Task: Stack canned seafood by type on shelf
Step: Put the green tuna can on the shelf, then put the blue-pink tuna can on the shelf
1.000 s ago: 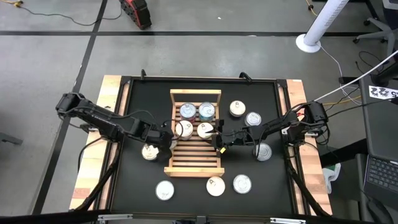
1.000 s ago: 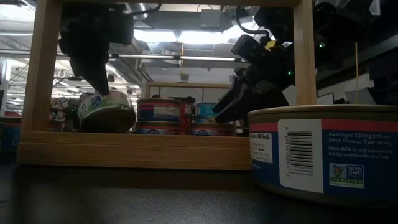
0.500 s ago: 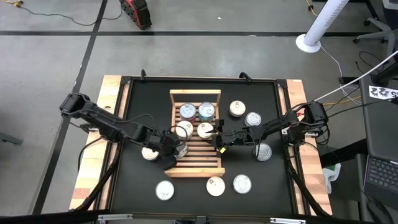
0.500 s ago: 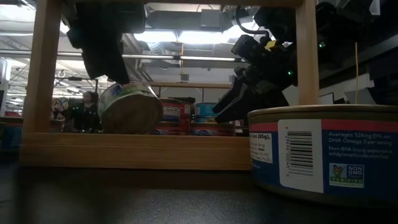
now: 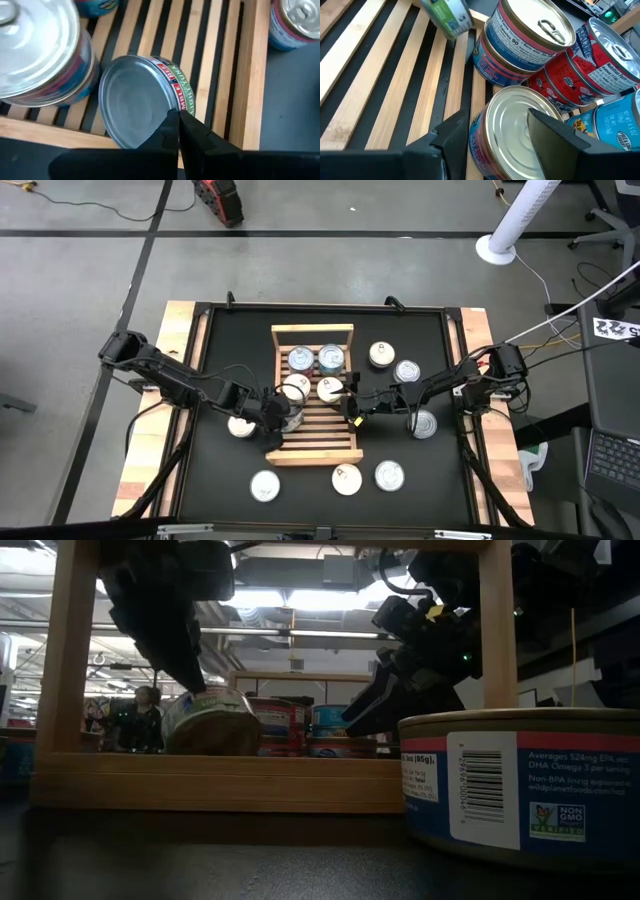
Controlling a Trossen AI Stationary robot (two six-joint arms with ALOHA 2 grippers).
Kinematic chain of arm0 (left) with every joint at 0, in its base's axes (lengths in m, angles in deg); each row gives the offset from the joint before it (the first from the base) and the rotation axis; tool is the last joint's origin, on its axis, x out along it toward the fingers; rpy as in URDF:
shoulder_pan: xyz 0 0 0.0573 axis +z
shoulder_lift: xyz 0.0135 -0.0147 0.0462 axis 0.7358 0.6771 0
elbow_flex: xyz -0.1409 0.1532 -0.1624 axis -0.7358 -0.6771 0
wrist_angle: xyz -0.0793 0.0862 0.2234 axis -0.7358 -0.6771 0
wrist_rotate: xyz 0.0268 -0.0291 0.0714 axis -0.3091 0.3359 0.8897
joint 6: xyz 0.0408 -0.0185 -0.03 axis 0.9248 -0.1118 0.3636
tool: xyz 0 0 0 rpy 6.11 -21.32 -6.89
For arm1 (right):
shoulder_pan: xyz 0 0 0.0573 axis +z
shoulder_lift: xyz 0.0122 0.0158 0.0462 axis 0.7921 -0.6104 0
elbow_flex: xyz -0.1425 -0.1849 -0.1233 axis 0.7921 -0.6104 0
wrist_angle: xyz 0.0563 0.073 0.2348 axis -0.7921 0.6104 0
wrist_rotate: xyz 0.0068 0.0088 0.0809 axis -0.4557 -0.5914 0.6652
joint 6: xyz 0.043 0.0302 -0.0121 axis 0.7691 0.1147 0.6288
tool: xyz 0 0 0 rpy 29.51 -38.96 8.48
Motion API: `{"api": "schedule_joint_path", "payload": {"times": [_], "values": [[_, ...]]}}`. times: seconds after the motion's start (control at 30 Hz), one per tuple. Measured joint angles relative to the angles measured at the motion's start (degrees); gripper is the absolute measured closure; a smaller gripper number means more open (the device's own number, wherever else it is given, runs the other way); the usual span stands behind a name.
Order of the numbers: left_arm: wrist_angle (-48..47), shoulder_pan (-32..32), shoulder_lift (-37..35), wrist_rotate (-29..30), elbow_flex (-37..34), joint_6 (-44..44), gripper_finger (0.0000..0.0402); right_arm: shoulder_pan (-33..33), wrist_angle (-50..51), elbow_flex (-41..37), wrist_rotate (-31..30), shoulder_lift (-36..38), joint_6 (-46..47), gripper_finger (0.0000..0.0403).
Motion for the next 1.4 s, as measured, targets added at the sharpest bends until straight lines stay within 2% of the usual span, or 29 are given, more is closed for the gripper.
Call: {"api": "schedule_joint_path", "payload": {"times": [0.43, 0.73, 0.9, 1.13, 1.4], "values": [[0.44, 0.33, 0.08, -0.15, -0.42, 3.92, 0.0394, 0.00, -0.01, 0.00, 0.00, 0.02, -0.01, 0.0198], [0.49, 1.29, 0.00, -0.26, -0.43, 4.24, 0.0293, 0.00, -0.01, 0.00, 0.00, 0.02, -0.01, 0.0198], [0.41, 1.35, -0.89, -0.15, 0.23, 6.40, 0.0265, 0.00, 0.15, 0.00, -0.04, 0.62, -0.01, 0.0198], [0.09, 1.36, -2.70, 0.05, 2.27, 6.39, 0.0263, 0.00, 4.25, 0.02, 0.00, 5.83, 0.00, 0.0198], [0.22, 1.77, -7.34, 0.04, 2.92, 6.46, 0.0263, 0.00, 17.71, 0.02, -0.17, 15.83, 0.00, 0.0198]]}}
